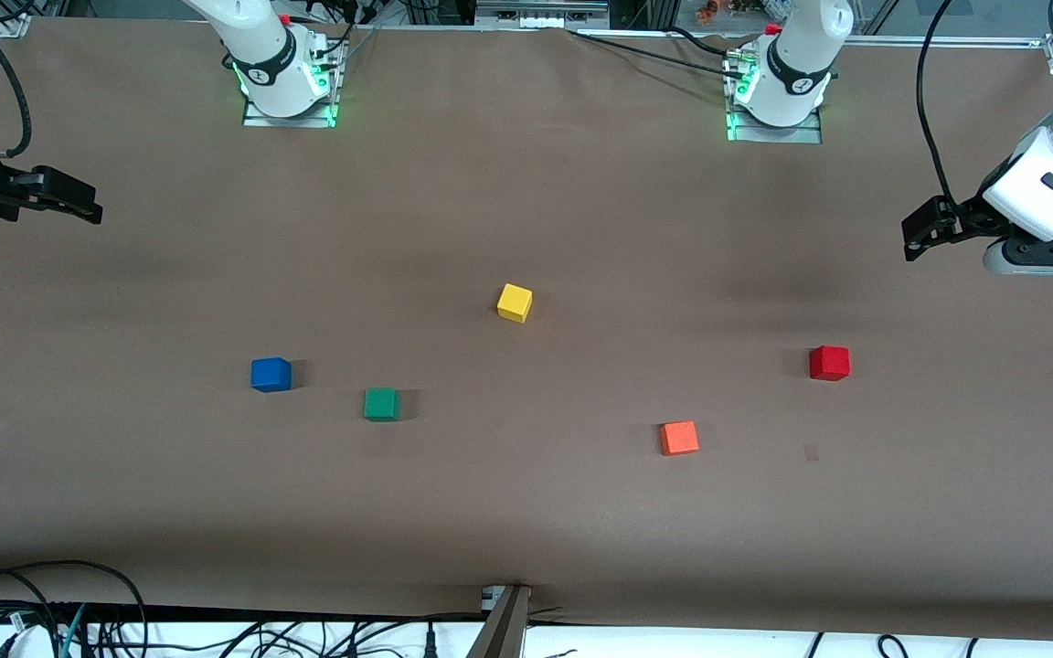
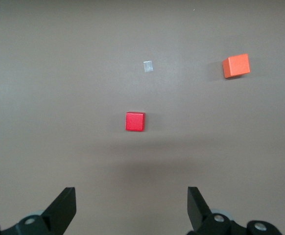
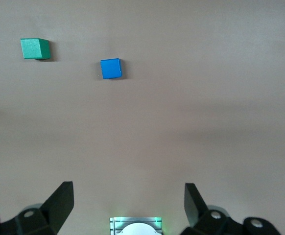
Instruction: Pass red block to right arm, stack on blue
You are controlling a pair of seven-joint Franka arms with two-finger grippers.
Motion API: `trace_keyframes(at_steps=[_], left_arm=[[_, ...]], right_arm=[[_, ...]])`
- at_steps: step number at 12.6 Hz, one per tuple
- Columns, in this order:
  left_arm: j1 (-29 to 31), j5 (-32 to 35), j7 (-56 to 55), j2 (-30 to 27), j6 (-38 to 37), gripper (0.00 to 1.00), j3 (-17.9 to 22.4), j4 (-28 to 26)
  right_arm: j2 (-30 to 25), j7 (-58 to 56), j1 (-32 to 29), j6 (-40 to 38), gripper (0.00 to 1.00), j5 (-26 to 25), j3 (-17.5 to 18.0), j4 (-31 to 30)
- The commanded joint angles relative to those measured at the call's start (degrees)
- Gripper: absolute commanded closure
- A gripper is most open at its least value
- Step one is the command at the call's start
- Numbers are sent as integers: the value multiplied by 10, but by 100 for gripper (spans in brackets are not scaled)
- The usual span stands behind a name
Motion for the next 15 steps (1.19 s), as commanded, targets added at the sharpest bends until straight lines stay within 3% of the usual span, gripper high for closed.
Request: trace_keyframes(at_steps=[1,7,9,12,15], left_arm=[[-5,-9,-5,-10,-3,0,-1,-9],[-7,-10,-1,10,-36,0,-1,-2],[-5,-10,-1,39,-50,0,-1,28],[2,-3,4,65,-50,0,1,31],[36,-5,17,138,10,0,4,32]], right_arm=[[-2,-9,-8,2,0,-2,6,0],[-2,-9,-8,2,0,-2,6,0],[-2,-9,-8,2,0,-1,6,0],[-2,-20,-8,2,0,-2,6,0],[-2,-21,-8,2,0,-2,6,0]])
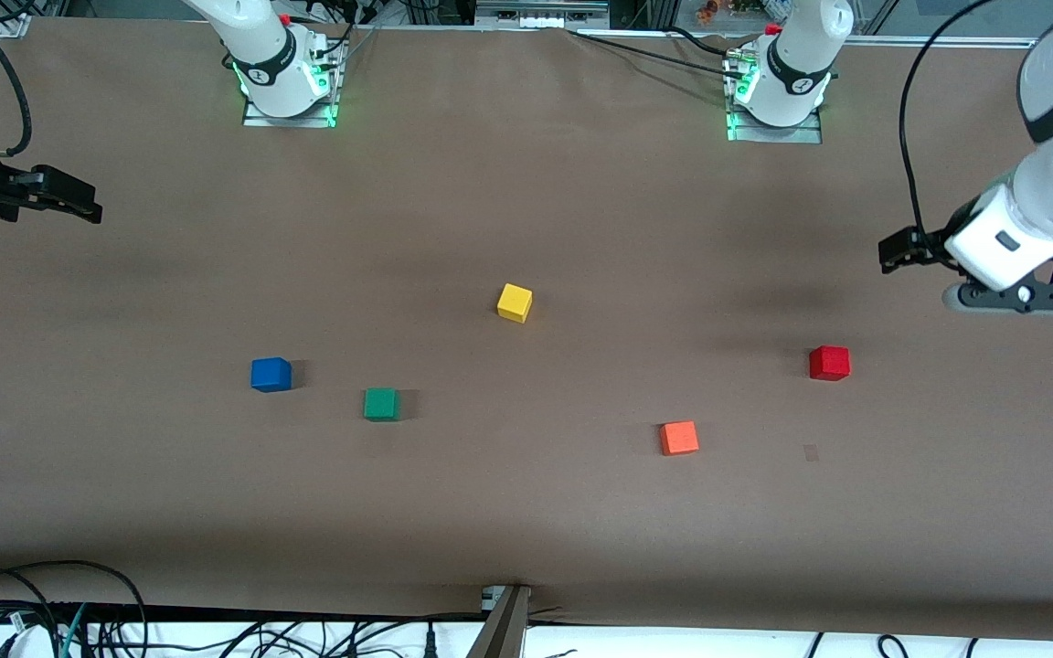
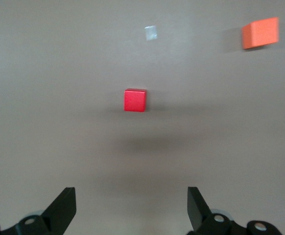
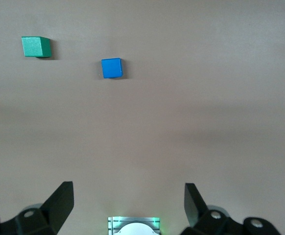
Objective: Pass red block to right arm, stack on blue
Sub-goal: 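Lower the left gripper onto the red cube and close it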
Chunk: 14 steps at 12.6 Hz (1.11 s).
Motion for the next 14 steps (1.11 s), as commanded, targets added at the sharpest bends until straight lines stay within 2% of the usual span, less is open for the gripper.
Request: trace_keyframes(at_steps=[1,4,6,8,10,11,14], left_arm=[[20,0,43,82,80,0,1,24],[46,-8,65,153,197,0,1,15],[45,-9,65,175,225,0,-4,-1],[46,-9,65,175,274,0,-4,-54],[47,-9,64,178,390,0,-4,-136],[47,-9,64,179,420,0,-4,-159],[48,-9,64,197,428,0,-5,-177]], right_arm=[[-2,-10,-8,2,0,-2,6,0],[-2,-9,-8,14,0,-1,6,0],[0,-10,-8,19,0,-1,6,0],[0,-10,-8,20,0,-1,6,0],[5,-11,-7,19,0,-2,7,0],[5,-10,-7,19,0,-1,7,0],[6,-10,-7,20,0,-1,7,-1]])
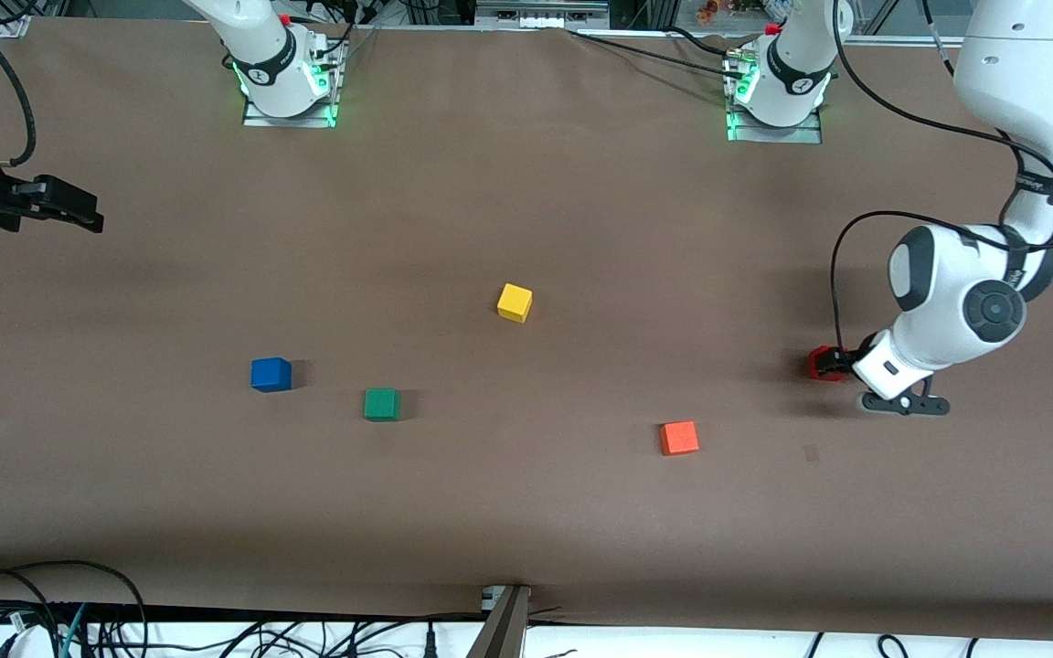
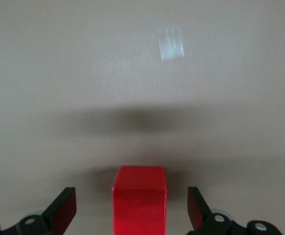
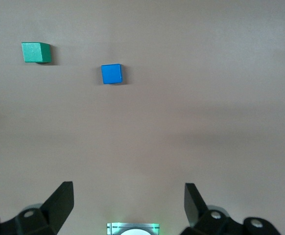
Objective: Pass red block to right arm, stack on blue
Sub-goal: 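Lower the left gripper onto the red cube and close it, then lift the red cube with the left gripper while the right gripper approaches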
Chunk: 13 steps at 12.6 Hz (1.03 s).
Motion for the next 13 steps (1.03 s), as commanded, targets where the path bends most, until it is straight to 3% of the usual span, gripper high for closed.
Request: trace_keyframes(at_steps=[1,5,6,8,10,13], left_arm=[[5,-9,14,5,12,0,-3,-14],[4,-8,14,36,17,0,-4,-12],[3,-9,14,36,19,11,-4,-11],[2,-9,14,33,18,59,-4,-6],[2,-9,14,31,18,91,-4,-5],[4,-9,12,11,11,95,-27,8]], right_arm=[[-2,-9,-7,3,0,-1,6,0],[-1,-9,-7,4,0,-1,6,-1],[-1,-10,-7,4,0,-1,6,-1],[-1,-10,-7,4,0,-1,6,-1],[1,-10,-7,3,0,0,6,-1],[1,-11,-7,3,0,0,6,-1]])
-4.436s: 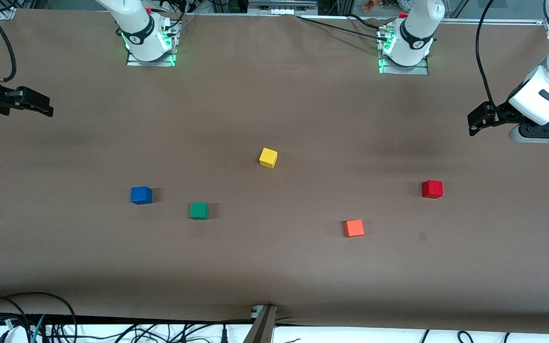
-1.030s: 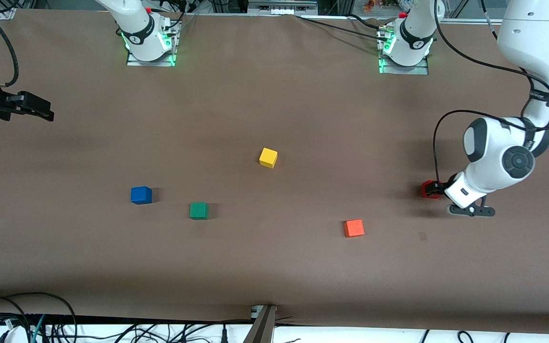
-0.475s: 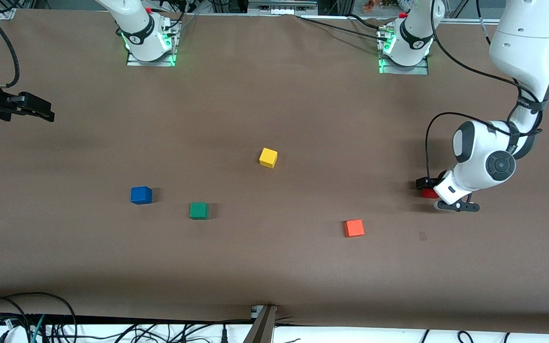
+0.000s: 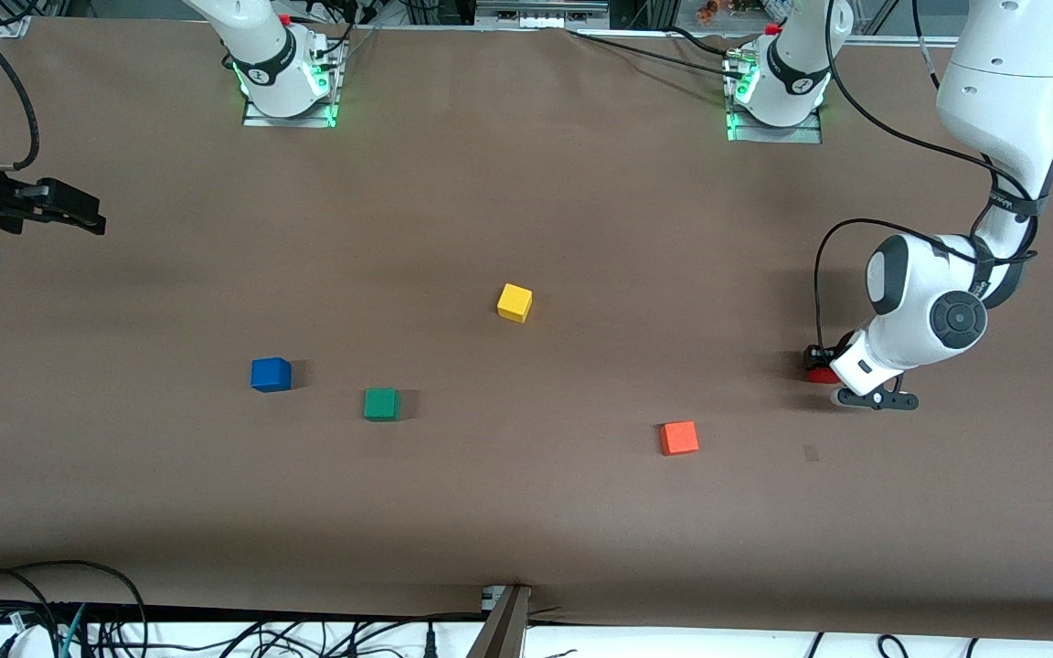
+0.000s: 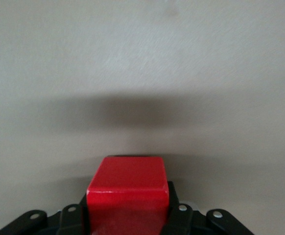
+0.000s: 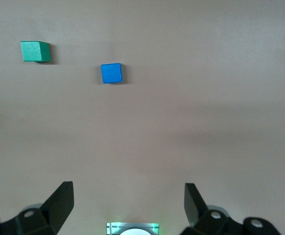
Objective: Pass red block to right arm, stack on blue
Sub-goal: 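Lift the red cube with the left gripper while the right gripper approaches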
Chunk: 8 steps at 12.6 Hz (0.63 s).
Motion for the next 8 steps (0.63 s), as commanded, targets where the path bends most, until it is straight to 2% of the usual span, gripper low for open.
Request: trace_keyframes(at_steps=[1,3,5,8], left_arm=[[3,-9,11,-33,-11,95,-29,11],[2,-13,-2,-44,-44,91,-72,36],[-2,-26,-38,-46,-99,91,-105,74],[-7,-26,-95,-46,-126,91,-167,104]], right_arm=[[-2,-9,-6,3,0,-1,6,-1],[14,-8,-3,5,0,-2,8,-1],[42,-8,-6,5,0,6,7,-1],[60,-7,-8,5,0,54,7,-1]])
